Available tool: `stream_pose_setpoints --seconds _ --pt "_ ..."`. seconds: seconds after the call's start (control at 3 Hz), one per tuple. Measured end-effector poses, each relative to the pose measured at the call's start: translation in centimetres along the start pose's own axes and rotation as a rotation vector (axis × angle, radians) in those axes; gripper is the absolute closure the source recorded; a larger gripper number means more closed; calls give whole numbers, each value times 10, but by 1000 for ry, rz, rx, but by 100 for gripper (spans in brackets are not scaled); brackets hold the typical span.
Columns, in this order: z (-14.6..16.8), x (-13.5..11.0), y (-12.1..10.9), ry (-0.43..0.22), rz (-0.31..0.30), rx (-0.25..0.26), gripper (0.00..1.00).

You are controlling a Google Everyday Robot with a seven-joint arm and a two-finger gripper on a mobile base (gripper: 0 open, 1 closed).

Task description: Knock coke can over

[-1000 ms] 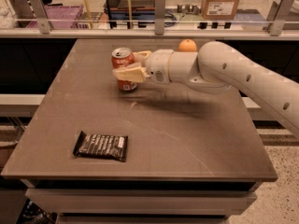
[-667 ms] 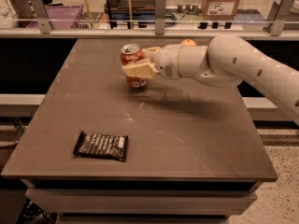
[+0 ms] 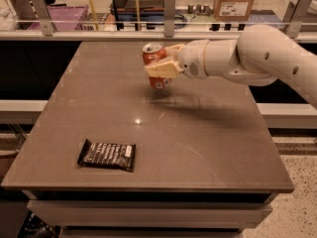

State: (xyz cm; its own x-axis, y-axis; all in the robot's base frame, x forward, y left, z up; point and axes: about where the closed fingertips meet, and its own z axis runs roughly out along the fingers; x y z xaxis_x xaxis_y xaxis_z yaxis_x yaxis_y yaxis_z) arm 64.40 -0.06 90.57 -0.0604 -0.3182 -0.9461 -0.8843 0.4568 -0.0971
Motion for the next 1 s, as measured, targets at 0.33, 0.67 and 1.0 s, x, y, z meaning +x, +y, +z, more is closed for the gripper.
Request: stream_pose_setpoints --seconds 0.33,0.67,1.0 --pt "-20 -11 -7 73 -29 33 100" --pt "-37 -25 -11 160 -53 63 100" --pt "-43 -32 -13 253 -63 69 100"
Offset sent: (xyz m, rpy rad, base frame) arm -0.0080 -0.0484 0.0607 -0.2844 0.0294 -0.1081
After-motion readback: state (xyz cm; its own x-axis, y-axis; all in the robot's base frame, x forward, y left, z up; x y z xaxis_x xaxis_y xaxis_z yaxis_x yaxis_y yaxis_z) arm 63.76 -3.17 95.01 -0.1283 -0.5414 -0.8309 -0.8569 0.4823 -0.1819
